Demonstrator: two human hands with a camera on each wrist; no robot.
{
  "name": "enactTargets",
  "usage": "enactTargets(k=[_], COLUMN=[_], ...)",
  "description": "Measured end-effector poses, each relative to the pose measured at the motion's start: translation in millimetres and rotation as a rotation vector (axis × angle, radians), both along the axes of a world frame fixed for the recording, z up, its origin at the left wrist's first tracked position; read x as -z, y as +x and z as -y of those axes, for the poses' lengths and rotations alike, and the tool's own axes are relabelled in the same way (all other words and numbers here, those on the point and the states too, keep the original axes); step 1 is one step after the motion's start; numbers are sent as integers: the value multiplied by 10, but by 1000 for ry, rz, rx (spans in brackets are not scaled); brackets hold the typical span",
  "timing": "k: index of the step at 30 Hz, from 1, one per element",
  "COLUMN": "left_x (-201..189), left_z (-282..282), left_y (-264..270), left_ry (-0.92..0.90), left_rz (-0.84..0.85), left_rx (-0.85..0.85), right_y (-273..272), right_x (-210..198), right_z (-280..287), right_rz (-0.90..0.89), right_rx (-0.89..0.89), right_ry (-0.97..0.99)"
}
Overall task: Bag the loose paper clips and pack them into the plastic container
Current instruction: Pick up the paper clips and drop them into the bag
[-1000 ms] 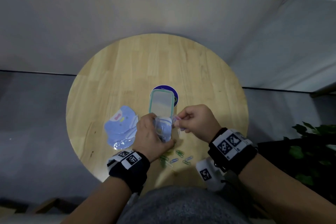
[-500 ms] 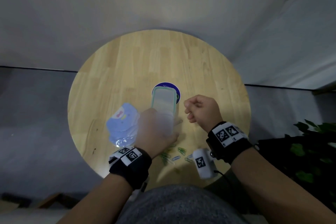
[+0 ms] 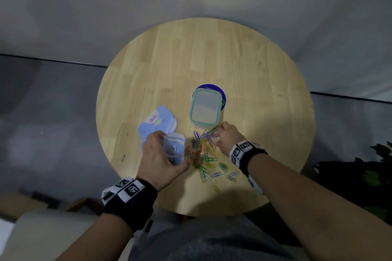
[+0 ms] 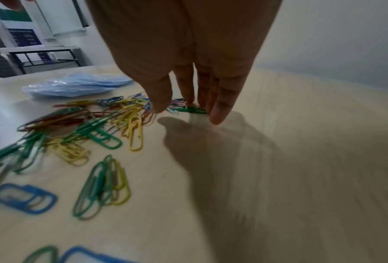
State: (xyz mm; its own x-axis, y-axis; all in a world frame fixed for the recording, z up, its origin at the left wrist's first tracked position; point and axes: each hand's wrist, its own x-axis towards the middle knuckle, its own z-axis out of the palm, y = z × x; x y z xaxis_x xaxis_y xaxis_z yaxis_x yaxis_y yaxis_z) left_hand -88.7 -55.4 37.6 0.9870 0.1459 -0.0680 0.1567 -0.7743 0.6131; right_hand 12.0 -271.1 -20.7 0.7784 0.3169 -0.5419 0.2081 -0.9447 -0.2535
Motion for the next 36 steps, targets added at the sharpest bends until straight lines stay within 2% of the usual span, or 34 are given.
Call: enactTargets(k=[11,19,23,28,33,36], left_x=[45,35,5,46,91,39], left_z=[113,110,125,183,330,491], left_y=[130,144,151,163,218,289], left_ry=[-78,-64,-71,-87,-75,-93], left_rz=[8,-9,-26,-37,-42,17], left_rx=[31,37,44,47,115,118], right_y=[-237,-263,-269,-297,-226,-137], right_x=[44,75,58,-271,-971,-1272], right_z=[-97,-151,-91,38,90,-8], right_rz=[52,97,51,-14,-151,-103], right_rx=[-114,-49,107,354,656,710], right_ry=[38,-9,48,293,702,857])
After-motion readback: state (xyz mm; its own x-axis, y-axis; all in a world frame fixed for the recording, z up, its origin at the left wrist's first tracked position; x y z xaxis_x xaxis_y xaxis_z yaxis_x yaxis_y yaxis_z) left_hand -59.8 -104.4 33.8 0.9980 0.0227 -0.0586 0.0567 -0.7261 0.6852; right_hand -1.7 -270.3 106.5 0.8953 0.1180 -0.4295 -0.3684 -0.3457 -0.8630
